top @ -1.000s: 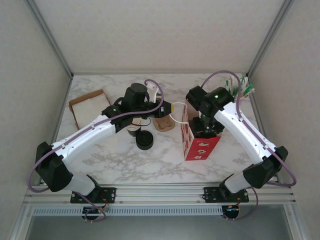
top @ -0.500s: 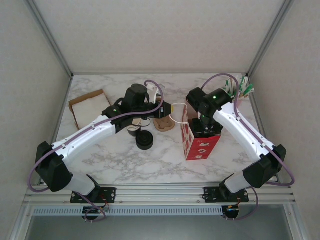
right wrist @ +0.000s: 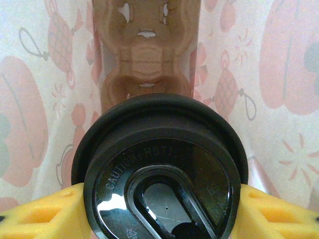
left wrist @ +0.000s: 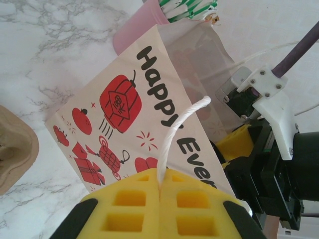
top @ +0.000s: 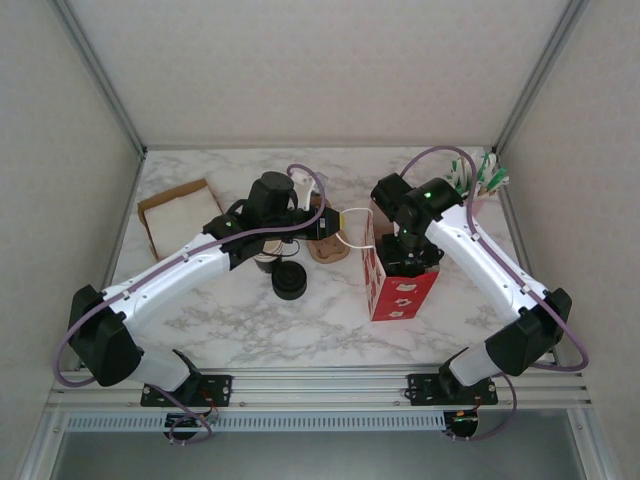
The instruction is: Pack the takeout coffee
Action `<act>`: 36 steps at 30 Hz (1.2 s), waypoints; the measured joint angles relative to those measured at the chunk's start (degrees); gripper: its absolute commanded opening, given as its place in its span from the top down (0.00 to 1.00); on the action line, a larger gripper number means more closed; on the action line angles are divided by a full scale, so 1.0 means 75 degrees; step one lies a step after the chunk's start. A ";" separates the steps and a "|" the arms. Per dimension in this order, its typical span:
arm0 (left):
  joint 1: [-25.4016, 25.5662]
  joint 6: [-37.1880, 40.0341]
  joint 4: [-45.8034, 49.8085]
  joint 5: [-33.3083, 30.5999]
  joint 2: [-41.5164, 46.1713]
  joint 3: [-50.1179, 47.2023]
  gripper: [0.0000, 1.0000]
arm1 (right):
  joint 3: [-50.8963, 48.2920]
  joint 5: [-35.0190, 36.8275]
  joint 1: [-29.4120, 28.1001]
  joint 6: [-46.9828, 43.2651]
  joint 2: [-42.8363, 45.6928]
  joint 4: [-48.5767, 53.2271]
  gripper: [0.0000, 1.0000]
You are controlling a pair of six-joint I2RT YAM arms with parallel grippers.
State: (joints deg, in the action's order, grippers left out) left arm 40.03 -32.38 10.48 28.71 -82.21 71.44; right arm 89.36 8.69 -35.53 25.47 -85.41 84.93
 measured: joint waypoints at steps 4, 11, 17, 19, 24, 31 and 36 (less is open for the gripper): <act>0.0000 0.0000 0.0000 -0.0006 0.0000 0.0000 1.00 | -0.0052 0.0003 0.0006 -0.0044 -0.0006 -0.0044 0.38; 0.0000 0.0000 0.0003 -0.0029 0.0000 0.0000 1.00 | -0.0067 0.0003 0.0006 -0.0085 -0.0052 -0.0076 0.38; 0.0000 0.0000 0.0003 -0.0029 0.0000 0.0000 1.00 | -0.0067 0.0009 0.0006 -0.0090 -0.0052 -0.0175 0.38; 0.0000 0.0003 0.0000 -0.0029 0.0000 0.0000 1.00 | -0.0067 0.0009 0.0006 -0.0090 -0.0052 -0.0210 0.38; 0.0000 0.0003 0.0003 -0.0029 0.0000 0.0000 1.00 | -0.0070 0.0026 0.0006 -0.0090 -0.0047 -0.0289 0.39; 0.0000 0.0003 0.0003 -0.0029 0.0000 0.0000 1.00 | -0.0236 0.0055 0.0006 -0.0090 0.0041 -0.0501 0.39; 0.0000 0.0003 0.0003 -0.0032 0.0000 0.0000 1.00 | -0.0417 0.0085 0.0006 -0.0093 0.0128 -0.0635 0.39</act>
State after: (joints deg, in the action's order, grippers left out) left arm 40.03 -32.36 10.50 28.47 -82.21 71.44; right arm 86.24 9.32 -35.48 24.77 -84.44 80.16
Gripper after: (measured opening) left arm 0.045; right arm 0.618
